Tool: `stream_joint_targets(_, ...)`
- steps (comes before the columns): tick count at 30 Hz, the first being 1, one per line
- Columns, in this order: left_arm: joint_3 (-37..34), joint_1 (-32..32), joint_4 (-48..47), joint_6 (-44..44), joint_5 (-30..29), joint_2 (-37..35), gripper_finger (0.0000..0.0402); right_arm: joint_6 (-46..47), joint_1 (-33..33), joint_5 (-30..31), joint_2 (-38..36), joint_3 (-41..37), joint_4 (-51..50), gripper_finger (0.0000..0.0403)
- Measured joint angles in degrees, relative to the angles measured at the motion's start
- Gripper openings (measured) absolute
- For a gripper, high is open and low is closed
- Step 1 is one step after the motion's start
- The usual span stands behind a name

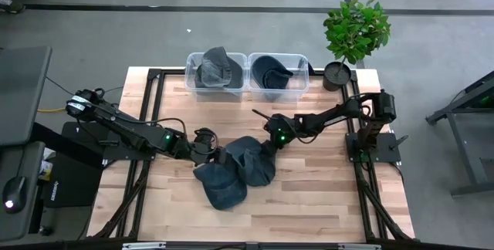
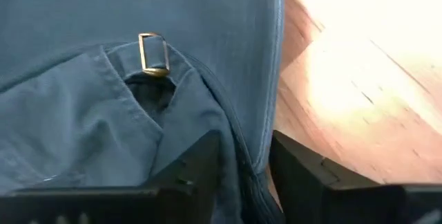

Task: Pick and place caps into container
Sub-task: Put the right blue cap into the right transparent container

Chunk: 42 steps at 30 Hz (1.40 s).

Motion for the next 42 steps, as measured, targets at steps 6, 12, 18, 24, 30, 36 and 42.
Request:
stream_joint_targets(6, 0.0, 0.0, -0.2, 0.0, 0.0, 0.0, 0.0262, -0.2, 0.1, -0.7, 0.0, 0.0, 0.4, 0.007)
stream_joint_targets(12, 0.0, 0.0, -0.5, 0.0, 0.0, 0.0, 0.0262, -0.6, 0.1, -1.1, 0.0, 0.1, 1.6, 0.0015)
stream_joint_targets(18, 0.0, 0.0, -0.4, 1.1, 0.1, 0.0, 0.0262, -1.5, 0.1, -2.4, 0.0, 0.2, 2.6, 0.0015)
stream_joint_targets(24, 0.0, 0.0, -0.4, 1.1, 0.1, 0.0, 0.0262, -1.4, 0.1, -2.8, -0.1, 0.2, 2.6, 0.0015)
stream_joint_targets(30, 0.0, 0.0, -0.4, 1.4, 0.0, 0.0, 0.0262, -2.6, 0.1, -0.7, -3.0, 0.2, 0.7, 0.0015)
stream_joint_targets(36, 0.0, 0.0, -0.4, 1.5, 0.0, 0.0, 0.0262, -5.6, -0.1, 1.2, -6.9, 0.2, -5.9, 0.0015)
stream_joint_targets(42, 0.0, 0.0, -0.4, 1.5, -0.1, 0.0, 0.0262, -8.4, -0.1, 3.2, -11.5, 0.2, -11.4, 0.0015)
